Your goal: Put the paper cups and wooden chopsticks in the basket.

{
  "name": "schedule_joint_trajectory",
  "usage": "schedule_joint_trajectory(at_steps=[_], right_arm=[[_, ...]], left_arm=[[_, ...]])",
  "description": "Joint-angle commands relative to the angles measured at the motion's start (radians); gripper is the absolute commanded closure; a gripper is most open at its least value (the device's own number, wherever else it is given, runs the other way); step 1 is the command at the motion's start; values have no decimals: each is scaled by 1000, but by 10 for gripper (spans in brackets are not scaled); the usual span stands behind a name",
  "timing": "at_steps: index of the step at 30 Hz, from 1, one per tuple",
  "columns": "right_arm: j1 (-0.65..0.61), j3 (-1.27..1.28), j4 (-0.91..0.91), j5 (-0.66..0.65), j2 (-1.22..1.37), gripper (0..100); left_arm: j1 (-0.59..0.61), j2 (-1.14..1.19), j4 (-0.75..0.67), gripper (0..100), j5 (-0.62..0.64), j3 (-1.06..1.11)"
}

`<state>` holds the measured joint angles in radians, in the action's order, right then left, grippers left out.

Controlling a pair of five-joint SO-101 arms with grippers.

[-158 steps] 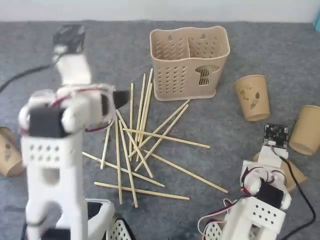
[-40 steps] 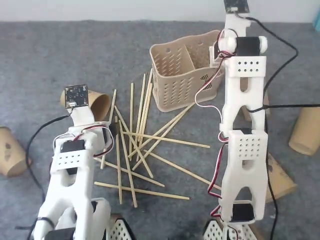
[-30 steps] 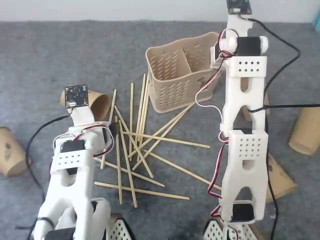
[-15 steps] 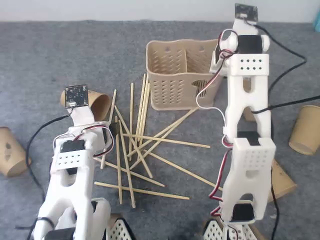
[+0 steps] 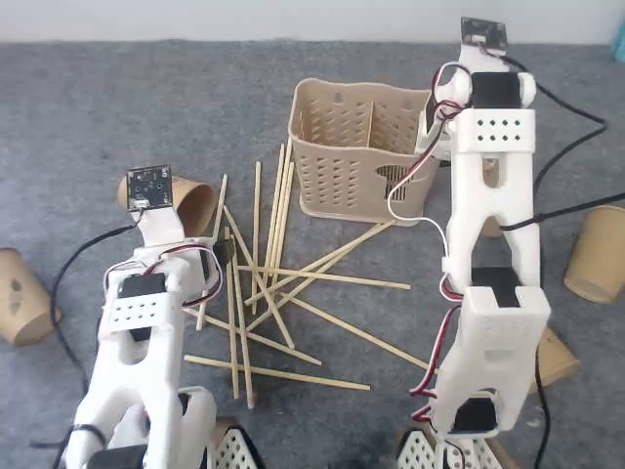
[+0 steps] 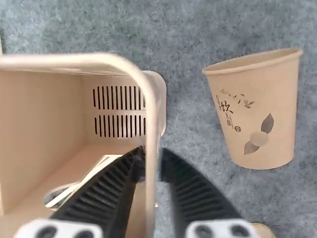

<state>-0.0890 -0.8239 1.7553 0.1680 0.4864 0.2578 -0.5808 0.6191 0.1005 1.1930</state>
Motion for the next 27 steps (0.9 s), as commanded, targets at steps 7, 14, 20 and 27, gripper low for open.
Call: schedule_joint_trajectory(at_steps=[7, 14, 20, 27], right_arm=[[36, -29, 42, -28, -206, 794], [70, 210, 42, -26, -478, 794], [113, 500, 39, -25, -708, 794], [315, 790, 38, -72, -866, 794]], left_arm=[[-3, 2, -26, 706, -11, -41], [-2, 2, -26, 706, -11, -41], [-2, 2, -28, 706, -11, -41], [-2, 2, -25, 706, -11, -41]])
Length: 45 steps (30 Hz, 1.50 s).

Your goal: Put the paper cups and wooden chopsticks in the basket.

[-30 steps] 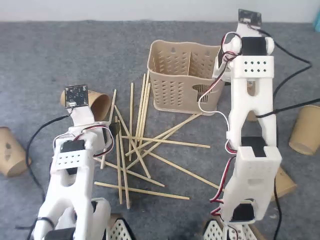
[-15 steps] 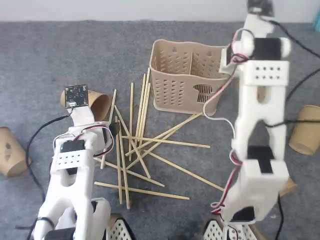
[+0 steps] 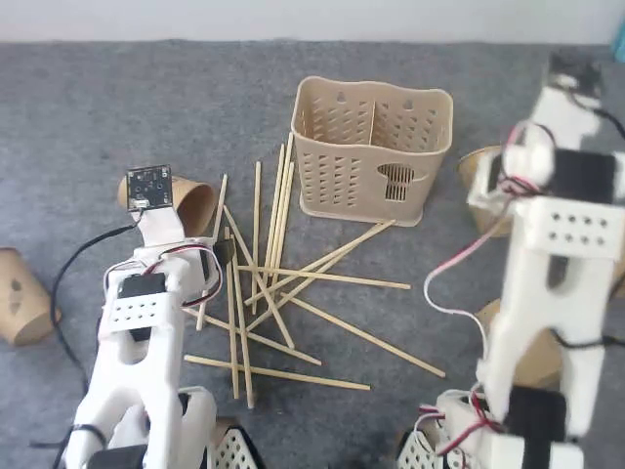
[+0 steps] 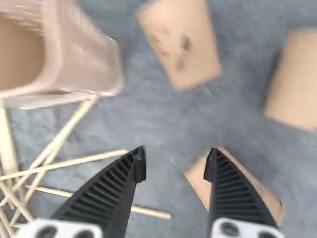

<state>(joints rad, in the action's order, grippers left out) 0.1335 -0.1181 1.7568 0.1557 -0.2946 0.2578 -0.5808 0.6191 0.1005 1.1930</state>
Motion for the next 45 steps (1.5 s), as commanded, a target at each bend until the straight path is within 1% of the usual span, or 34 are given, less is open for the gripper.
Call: schedule_joint_trajectory(at_steps=[1, 6, 10, 15, 17, 20, 23, 25, 27, 30, 34, 38, 40, 42, 45], right_arm=[[128, 135, 35, -95, -96, 794], [274, 423, -24, -253, -140, 794], [387, 628, -119, -459, -222, 794], [539, 784, -185, -715, -406, 794], [585, 836, -200, -835, -476, 794], [644, 918, -200, -1066, -572, 793], [704, 988, -209, -1269, -657, 791], [750, 1026, -242, -1375, -717, 790], [789, 1069, -283, -1452, -782, 790], [822, 1155, -384, -1510, -868, 790], [823, 1306, -509, -1519, -975, 790], [825, 1361, -496, -1516, -1081, 790], [848, 1364, -467, -1516, -1129, 790], [869, 1359, -447, -1467, -1173, 792], [875, 1361, -423, -1335, -1216, 792]], left_arm=[[-2, 2, -25, 706, -11, -41], [-3, 3, -26, 706, -11, -41], [-3, 3, -26, 706, -11, -41], [-3, 3, -26, 706, -11, -41], [-3, 3, -26, 706, -11, -41], [-3, 3, -25, 706, -11, -41], [-3, 3, -25, 706, -11, -41], [-3, 3, -26, 706, -11, -41], [-5, 3, -26, 706, -11, -41], [-5, 3, -26, 706, -11, -41], [-5, 3, -26, 706, -11, -41], [-5, 3, -28, 706, -11, -41], [-5, 3, -29, 706, -11, -41], [-5, 3, -29, 706, -11, -41], [-5, 3, -29, 706, -11, -41]])
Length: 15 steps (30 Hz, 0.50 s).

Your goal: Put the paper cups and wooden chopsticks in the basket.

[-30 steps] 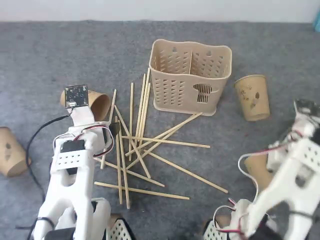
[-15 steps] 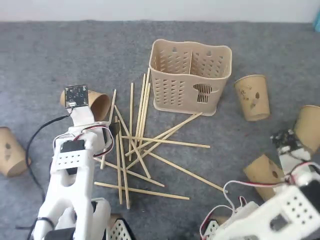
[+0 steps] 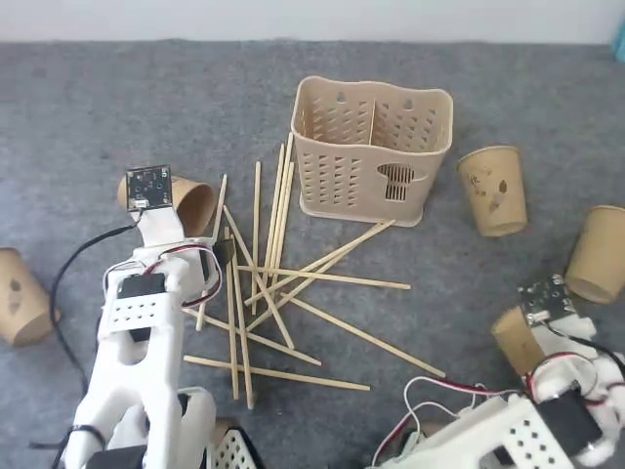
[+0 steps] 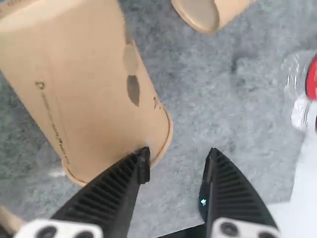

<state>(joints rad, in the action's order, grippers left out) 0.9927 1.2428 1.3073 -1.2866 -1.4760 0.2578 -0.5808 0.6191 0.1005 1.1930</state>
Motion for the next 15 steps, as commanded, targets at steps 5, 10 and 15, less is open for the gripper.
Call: schedule_joint_trajectory(at_steps=[5, 10, 15], right_arm=[[8, -2, 131, 342, -24, 794], [-30, -14, 85, 624, 45, 794], [-145, -94, 61, 758, 116, 909]], left_arm=[[-25, 3, -29, 706, -12, -39], [-23, 3, -28, 706, -12, -39], [-20, 3, -26, 706, -12, -39]])
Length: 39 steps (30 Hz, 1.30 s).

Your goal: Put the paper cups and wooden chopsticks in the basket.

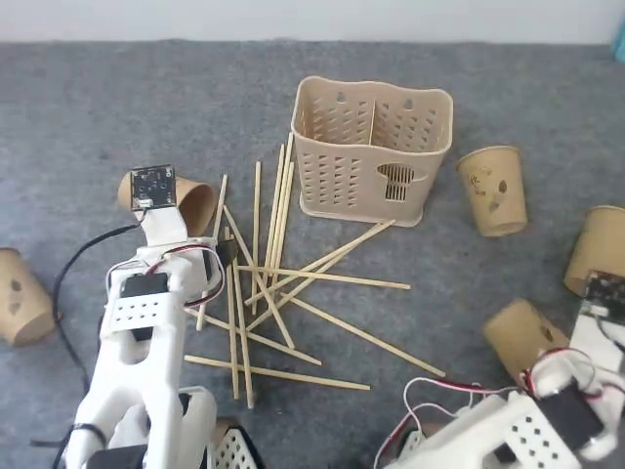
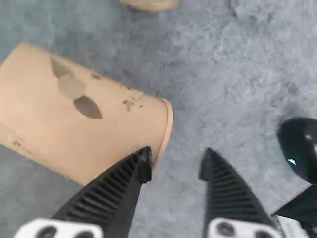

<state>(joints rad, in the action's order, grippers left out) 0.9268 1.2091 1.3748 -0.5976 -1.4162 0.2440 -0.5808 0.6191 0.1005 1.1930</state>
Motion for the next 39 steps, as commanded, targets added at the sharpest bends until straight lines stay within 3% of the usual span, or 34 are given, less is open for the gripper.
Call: schedule_joint_trajectory(at_steps=[1, 6, 10, 18, 24, 31, 39], right_arm=[[-108, -84, -7, 81, 68, 935], [-140, -184, -7, 158, 120, 951], [-93, -187, -10, 213, 151, 992], [102, -132, -7, 104, 163, 991], [113, 12, -88, 55, 163, 991], [-65, 104, -234, 160, 163, 991], [-397, 52, -332, 319, 159, 991]], left_arm=[[-6, 3, -26, 706, -12, -39], [-3, 3, -26, 706, -12, -39], [-3, 3, -25, 706, -12, -39], [-6, 3, -28, 706, -12, -39], [-8, 3, -29, 706, -12, -39], [-5, 3, -25, 706, -12, -39], [-3, 3, -25, 706, -12, -39]])
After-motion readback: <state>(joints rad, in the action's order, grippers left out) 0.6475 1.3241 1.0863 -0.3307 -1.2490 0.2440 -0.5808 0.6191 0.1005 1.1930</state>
